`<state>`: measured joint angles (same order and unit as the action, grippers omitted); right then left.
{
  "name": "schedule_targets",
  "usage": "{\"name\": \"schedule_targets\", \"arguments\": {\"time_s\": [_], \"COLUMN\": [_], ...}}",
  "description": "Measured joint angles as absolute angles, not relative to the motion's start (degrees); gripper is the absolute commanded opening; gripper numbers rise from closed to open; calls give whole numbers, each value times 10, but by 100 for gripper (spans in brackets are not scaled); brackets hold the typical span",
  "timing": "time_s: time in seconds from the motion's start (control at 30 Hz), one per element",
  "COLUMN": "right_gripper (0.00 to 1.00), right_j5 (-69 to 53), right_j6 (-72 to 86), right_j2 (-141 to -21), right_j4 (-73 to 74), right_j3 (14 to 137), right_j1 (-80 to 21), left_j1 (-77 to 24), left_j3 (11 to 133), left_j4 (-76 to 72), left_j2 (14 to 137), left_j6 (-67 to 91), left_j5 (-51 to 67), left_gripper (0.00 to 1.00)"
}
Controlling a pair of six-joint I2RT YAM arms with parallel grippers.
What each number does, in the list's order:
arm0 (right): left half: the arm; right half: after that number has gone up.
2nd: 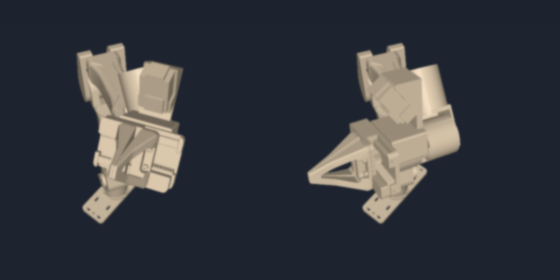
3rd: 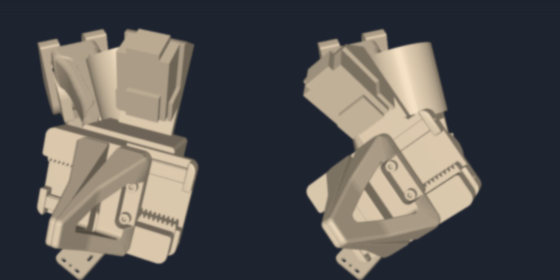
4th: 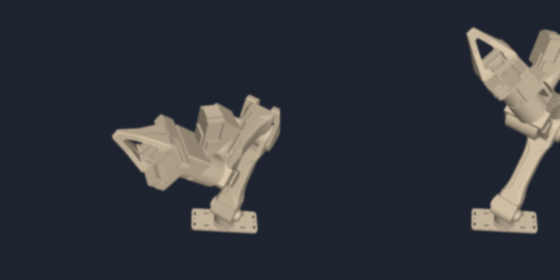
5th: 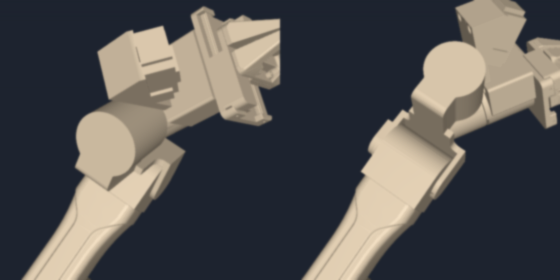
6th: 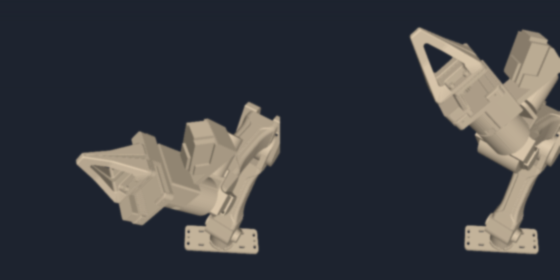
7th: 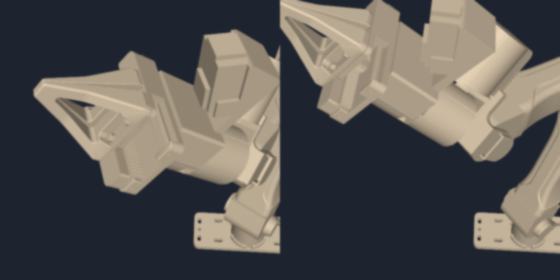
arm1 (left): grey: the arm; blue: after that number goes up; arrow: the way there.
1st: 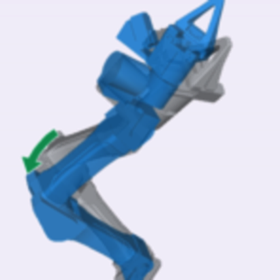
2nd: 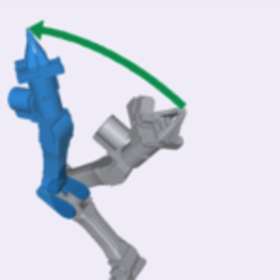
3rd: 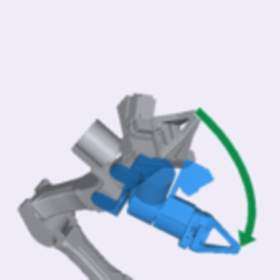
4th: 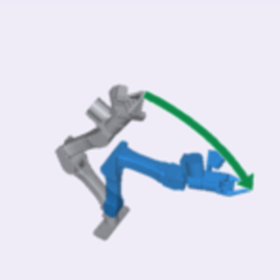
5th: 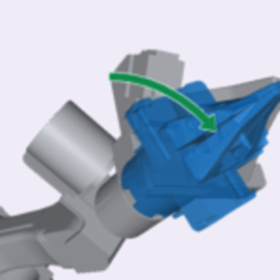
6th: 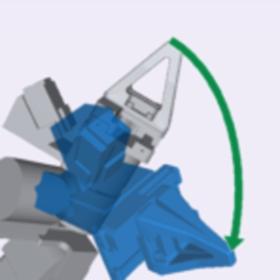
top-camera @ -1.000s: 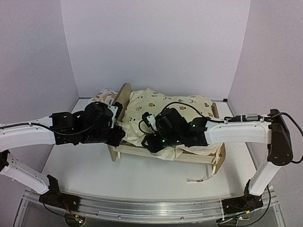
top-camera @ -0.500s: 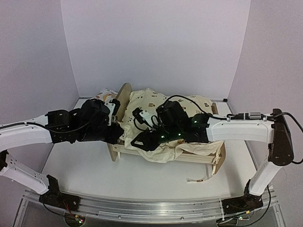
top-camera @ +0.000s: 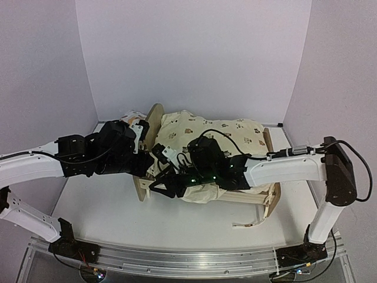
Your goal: Set up the pet bed
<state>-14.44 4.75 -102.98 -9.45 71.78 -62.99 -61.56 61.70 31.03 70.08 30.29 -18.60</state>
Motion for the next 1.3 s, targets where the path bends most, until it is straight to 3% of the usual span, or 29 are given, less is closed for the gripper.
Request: {"name": "schedule_targets", "arguments": {"time_s": [0.57,0.83,1.17,1.3], "right_gripper": [48,32,37,31], "right_j5": [-19,-15,-9,-8], "right_j6": [-4,-7,-8,-7], "right_j2": [-1080,-1116,-1131,-1133], "right_j4": [-252,-275,-294,-317], "right_j3": [682,692,702,702], "right_j1": [-630,-630,-631,-631], "left_j1": [-616,-616,-616,-616], "left_j3": [618,618,618,618], "left_j4": [310,310,310,310], "left_j2": [690,688,682,682], "left_j6": [300,299,299,299], "left_j5": [-198,-198,-198,-199], "left_gripper": [12,12,12,12]}}
